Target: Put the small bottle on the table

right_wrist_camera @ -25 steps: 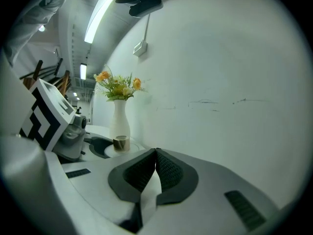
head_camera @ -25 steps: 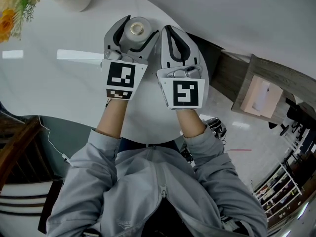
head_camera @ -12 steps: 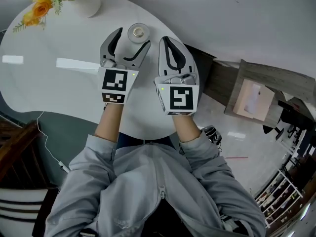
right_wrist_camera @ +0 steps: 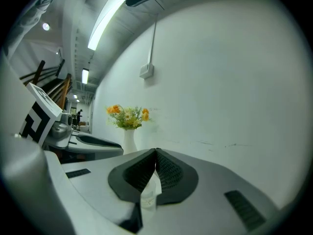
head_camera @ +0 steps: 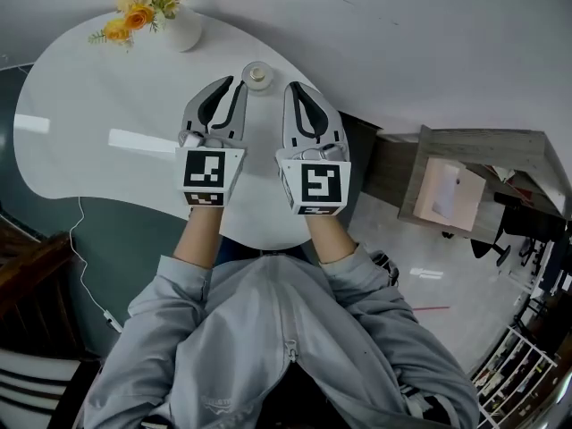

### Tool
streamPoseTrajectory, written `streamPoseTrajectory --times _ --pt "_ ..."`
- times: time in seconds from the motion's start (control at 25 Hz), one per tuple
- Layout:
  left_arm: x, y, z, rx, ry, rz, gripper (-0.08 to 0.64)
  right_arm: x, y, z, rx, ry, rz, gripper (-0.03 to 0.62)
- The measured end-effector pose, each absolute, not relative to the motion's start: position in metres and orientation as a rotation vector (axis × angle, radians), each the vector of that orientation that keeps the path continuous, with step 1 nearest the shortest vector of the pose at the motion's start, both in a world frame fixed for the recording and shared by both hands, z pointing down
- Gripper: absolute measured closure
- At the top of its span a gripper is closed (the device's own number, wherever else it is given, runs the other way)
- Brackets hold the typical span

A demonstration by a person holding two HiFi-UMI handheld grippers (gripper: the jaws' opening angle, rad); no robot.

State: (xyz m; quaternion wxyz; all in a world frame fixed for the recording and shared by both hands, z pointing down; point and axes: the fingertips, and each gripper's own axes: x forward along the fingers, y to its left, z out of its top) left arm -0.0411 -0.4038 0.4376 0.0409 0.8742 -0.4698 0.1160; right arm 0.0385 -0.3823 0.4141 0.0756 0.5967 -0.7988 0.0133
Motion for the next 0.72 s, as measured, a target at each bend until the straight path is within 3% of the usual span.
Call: streamPoseTrajectory --times 0.2,0.72 --pt "-0.047 -0.389 0.399 2.686 -1.500 0.277 0.552 0.037 -0.369 0.384 1.808 -2.412 -0.004 0.565" --pt "-0.058 -0.334 0.316 2.706 -1.597 0.182 0.554 0.034 -0.323 0.304 1.829 -2.463 -0.089 0.565"
